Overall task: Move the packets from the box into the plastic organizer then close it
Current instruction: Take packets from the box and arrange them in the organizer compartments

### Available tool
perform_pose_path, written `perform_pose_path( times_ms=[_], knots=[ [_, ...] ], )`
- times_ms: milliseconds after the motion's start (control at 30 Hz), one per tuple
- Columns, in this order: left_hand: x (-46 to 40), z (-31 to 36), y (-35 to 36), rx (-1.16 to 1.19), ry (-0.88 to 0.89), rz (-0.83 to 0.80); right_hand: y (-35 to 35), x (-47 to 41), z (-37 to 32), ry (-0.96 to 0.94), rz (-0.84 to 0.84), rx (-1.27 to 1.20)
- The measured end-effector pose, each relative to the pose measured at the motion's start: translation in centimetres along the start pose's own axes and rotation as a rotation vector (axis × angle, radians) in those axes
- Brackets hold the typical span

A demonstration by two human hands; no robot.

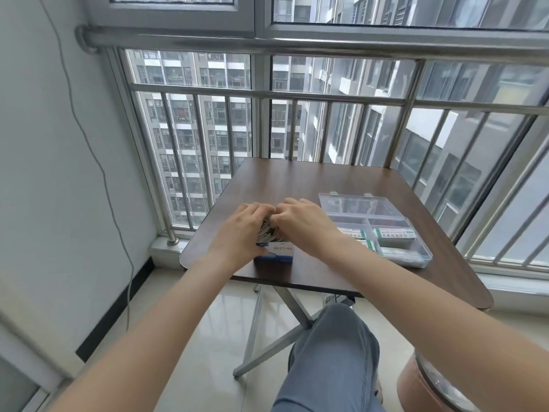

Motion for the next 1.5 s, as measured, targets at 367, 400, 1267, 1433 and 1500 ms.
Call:
perform_pose_path(
  times_ms=[367, 400, 1267, 1433, 1500],
  knots=[
    [-1.6, -1.2, 1.3, 0.056, -0.048, -0.142, -0.8, 0.0, 3.6, 0.209, 0.011, -0.314],
    [-1.7, -1.2, 1.4, 0.054, -0.049, -0.153, -0.9, 0.2, 4.4, 0.262, 0.011, -0.374],
    [-8.0, 11.2, 3.7, 1.011, -0.083, -0.323, -1.6, 11.7, 16.3, 0.754, 0.543, -1.556],
    [-8.6, 12.6, 5.2, 1.100, -0.093, -0.219, 1.0, 13.5, 17.2, 0.876, 0.338, -1.621],
    [-8.8, 12.5, 6.1, 1.145, -0.137, -0.189, 1.6, 14.1, 17.8, 0.900, 0.323, -1.613]
  ],
)
Point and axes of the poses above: each hand's wrist, its own x-axis away from the middle knuckle, its own y-axis out of the palm, z = x × y, the point moved 9 cm from there along -x, towards the middle knuckle, and after that the axes turned 1 degree about -x, right-handed, at the moved point
